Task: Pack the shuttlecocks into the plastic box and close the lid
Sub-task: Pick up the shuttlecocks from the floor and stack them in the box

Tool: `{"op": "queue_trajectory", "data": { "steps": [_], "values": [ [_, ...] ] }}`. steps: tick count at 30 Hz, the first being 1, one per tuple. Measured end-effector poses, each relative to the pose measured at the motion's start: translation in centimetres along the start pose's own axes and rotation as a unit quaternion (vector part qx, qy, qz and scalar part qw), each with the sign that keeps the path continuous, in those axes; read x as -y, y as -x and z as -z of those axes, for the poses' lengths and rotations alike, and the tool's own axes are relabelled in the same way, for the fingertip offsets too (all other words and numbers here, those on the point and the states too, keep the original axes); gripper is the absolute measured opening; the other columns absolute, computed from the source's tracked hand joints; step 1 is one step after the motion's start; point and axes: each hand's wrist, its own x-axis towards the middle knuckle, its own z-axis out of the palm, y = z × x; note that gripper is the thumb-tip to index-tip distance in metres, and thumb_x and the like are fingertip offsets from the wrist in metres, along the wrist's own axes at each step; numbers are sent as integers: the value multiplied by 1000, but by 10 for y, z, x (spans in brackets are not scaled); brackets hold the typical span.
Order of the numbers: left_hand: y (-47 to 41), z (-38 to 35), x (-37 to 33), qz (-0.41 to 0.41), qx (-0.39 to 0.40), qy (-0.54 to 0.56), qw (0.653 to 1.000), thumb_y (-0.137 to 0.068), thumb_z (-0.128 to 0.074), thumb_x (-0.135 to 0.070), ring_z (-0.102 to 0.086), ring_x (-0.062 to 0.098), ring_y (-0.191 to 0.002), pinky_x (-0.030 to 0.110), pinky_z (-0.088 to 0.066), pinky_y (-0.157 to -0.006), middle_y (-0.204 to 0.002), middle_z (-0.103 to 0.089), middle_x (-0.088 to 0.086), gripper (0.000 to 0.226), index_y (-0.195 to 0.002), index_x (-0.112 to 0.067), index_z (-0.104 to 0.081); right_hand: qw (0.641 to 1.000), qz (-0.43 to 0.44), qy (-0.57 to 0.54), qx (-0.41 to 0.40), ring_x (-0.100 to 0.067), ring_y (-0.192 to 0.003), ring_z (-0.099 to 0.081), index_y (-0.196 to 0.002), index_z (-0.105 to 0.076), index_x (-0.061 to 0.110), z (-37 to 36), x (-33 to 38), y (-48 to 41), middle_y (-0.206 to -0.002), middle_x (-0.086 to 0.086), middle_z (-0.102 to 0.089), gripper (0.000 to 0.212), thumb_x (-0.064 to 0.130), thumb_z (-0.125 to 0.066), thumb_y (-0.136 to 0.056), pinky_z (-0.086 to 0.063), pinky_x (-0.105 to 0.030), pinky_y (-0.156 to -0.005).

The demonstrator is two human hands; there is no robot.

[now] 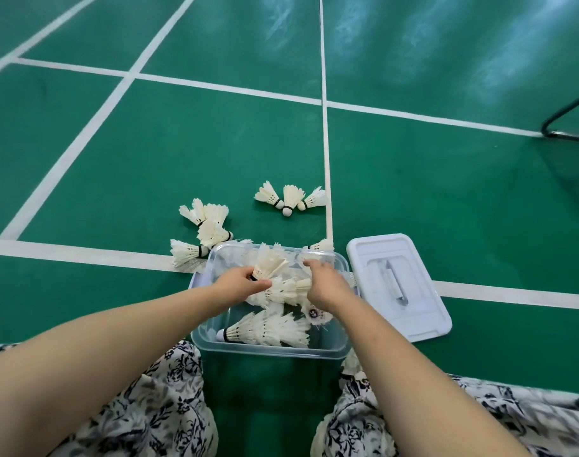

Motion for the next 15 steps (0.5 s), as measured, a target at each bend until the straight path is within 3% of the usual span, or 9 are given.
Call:
{"op": "queue_trajectory", "data": {
  "steps": [2, 4, 6, 11, 14, 15],
  "values": [
    [5, -2, -7, -20, 1, 5, 1000, -87, -61, -41, -60, 25, -98, 35, -48, -86, -114, -64, 14, 46, -118, -6, -57, 993, 32, -113, 4, -21, -111, -53, -141, -35, 24, 20, 6, 7, -136, -7, -48, 64, 12, -61, -84, -50, -32, -86],
    [9, -6, -14, -50, 2, 17, 999, -87, -62, -36, -55, 15, -80, 25, -44, -67, -92, -64, 3, 31, -105, -10, -60, 975, 48, -216, 21, -17, -110, -53, -141, -34, 28, 31, 14, 16, -130, -1, -51, 73, 34, -72, -78, -49, -32, -89],
    [15, -10, -23, -75, -1, 32, 997, -86, -65, -32, -54, 16, -82, 22, -40, -62, -89, -60, 1, 25, -103, -15, -60, 968, 49, -247, 16, -17, -109, -52, -142, -30, 29, 30, 21, 21, -128, 0, -50, 80, 42, -73, -76, -47, -31, -87],
    [27, -17, -37, -112, -16, -8, 994, -80, -71, -29, -56, 18, -94, 26, -43, -82, -104, -61, 4, 44, -117, -10, -56, 958, 33, -275, -70, -18, -95, -59, -137, -37, 23, 15, 23, 29, -110, -4, -62, 73, 33, -75, -75, -50, -30, -82],
    [25, -10, -35, -157, -49, -51, 985, -71, -79, -32, -56, 23, -107, 33, -46, -94, -126, -50, 6, 88, -143, -20, -29, 973, 38, -218, -69, -14, -77, -58, -136, -35, 23, 16, 17, 37, -88, 0, -60, 69, 21, -70, -77, -48, -29, -70],
    [24, -6, -34, -185, -64, -96, 976, -72, -78, -31, -54, 23, -109, 34, -44, -96, -131, -45, 6, 91, -145, -25, -24, 981, 40, -182, -61, -14, -75, -58, -137, -34, 23, 16, 15, 39, -83, 1, -59, 70, 19, -69, -77, -48, -30, -69]
  ]
}}
